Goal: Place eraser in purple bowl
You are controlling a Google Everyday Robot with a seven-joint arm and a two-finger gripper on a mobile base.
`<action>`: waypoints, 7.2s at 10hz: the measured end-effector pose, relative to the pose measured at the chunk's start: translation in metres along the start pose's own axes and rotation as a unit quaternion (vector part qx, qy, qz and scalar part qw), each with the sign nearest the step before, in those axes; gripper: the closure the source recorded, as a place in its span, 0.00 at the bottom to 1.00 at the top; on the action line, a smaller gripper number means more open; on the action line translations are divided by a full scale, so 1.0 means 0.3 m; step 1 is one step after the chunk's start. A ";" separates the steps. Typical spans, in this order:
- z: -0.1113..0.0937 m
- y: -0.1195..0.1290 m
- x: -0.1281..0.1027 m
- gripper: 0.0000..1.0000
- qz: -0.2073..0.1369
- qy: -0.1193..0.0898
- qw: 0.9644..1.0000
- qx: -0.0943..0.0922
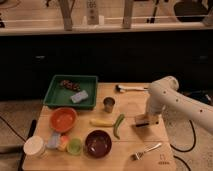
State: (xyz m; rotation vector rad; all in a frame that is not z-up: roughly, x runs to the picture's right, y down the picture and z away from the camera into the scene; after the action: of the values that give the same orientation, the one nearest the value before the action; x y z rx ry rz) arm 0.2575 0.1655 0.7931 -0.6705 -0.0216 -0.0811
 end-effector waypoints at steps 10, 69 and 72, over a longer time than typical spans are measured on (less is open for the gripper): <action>-0.098 0.090 -0.229 1.00 -0.056 0.046 0.997 -0.005; -0.131 0.203 -0.761 0.87 -0.317 0.114 0.942 -0.013; -0.126 0.206 -0.764 0.87 -0.328 0.114 0.938 -0.014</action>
State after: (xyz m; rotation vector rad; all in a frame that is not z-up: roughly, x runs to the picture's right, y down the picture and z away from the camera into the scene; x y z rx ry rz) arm 0.0341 0.2059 0.7145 -0.6564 -0.0205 -0.8042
